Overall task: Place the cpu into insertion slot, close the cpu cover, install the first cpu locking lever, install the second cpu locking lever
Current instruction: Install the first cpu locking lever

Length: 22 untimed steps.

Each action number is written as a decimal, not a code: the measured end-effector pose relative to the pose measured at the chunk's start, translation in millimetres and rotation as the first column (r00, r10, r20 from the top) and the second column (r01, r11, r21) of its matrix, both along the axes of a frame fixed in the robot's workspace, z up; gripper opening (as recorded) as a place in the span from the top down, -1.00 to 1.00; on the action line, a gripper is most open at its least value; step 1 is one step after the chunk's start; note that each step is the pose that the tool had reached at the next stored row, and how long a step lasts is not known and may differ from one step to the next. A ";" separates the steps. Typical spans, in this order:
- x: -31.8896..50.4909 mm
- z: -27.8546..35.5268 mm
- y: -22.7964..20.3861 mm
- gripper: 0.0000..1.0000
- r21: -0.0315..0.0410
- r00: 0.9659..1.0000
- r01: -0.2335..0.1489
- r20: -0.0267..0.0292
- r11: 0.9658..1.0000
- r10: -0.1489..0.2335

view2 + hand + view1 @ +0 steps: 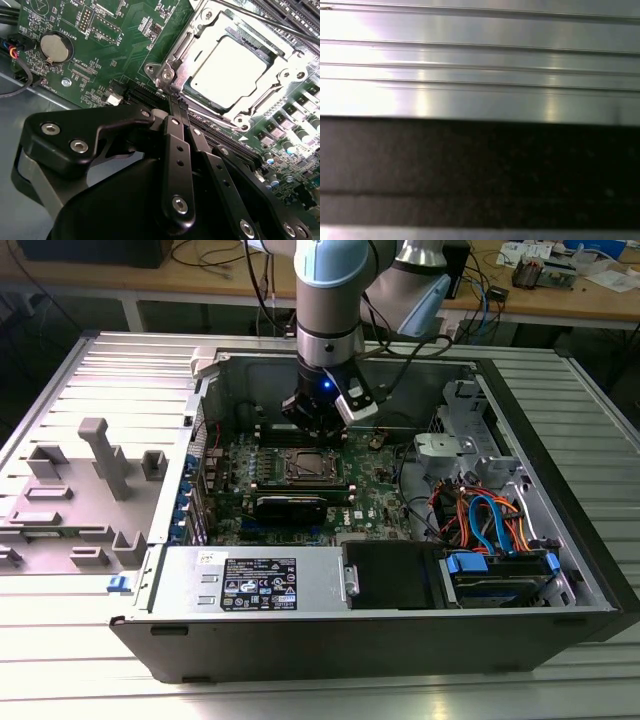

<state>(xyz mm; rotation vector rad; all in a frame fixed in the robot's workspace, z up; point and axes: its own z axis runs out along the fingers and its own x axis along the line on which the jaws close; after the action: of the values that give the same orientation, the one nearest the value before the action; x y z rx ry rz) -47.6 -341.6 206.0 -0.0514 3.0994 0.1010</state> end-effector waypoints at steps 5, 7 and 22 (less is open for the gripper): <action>0.0 -0.1 0.0 0.79 0.000 1.000 0.000 0.000 1.000 0.000; 0.0 1.0 0.1 0.79 0.000 1.000 0.000 0.000 1.000 0.000; 0.0 3.6 0.0 0.79 0.000 1.000 0.000 0.000 1.000 0.000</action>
<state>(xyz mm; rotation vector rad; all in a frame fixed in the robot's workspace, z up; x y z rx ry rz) -47.6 -341.6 209.6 -0.0514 3.0994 0.1013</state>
